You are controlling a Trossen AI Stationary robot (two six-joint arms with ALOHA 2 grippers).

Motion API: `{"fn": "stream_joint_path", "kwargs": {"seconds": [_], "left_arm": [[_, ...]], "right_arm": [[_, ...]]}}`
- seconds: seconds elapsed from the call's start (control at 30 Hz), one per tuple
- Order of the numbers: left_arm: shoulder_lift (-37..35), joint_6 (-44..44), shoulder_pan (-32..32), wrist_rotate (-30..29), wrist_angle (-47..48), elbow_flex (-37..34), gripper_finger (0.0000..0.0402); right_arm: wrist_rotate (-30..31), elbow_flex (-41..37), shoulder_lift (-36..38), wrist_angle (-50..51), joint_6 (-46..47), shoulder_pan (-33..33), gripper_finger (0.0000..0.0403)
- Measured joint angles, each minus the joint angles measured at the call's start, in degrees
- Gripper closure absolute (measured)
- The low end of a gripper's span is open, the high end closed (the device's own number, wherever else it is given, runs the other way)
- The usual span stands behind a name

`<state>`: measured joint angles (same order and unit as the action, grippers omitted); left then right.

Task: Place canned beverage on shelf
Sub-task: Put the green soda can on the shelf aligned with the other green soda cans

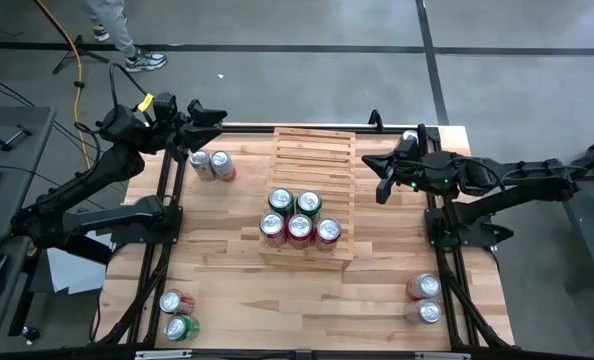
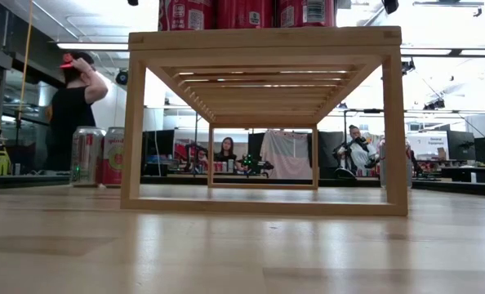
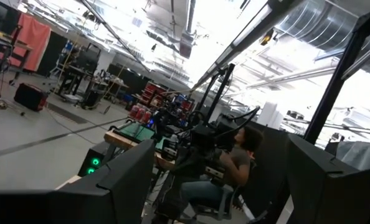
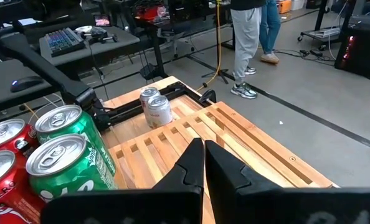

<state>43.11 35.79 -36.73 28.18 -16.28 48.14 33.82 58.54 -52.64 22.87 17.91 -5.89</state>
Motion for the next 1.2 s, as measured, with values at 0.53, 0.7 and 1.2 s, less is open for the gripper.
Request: {"fn": "stream_joint_path", "kwargs": {"seconds": [0.53, 0.7, 1.2], "left_arm": [[0.11, -4.6, 0.04, -0.07, 2.61, 0.0, 0.0143], [0.2, -9.24, 0.04, -0.28, 5.98, 0.0, 0.0143], [21.79, -10.42, 21.39, -17.96, 69.8, 35.98, 0.0143]], "right_arm": [[-1.75, -0.07, -3.06, 0.18, 14.47, 8.08, 0.0186], [-2.57, -0.07, -3.44, 0.33, 15.28, 10.68, 0.0078], [-3.0, -0.07, -3.72, 13.68, 23.26, 14.62, 0.0048]]}}
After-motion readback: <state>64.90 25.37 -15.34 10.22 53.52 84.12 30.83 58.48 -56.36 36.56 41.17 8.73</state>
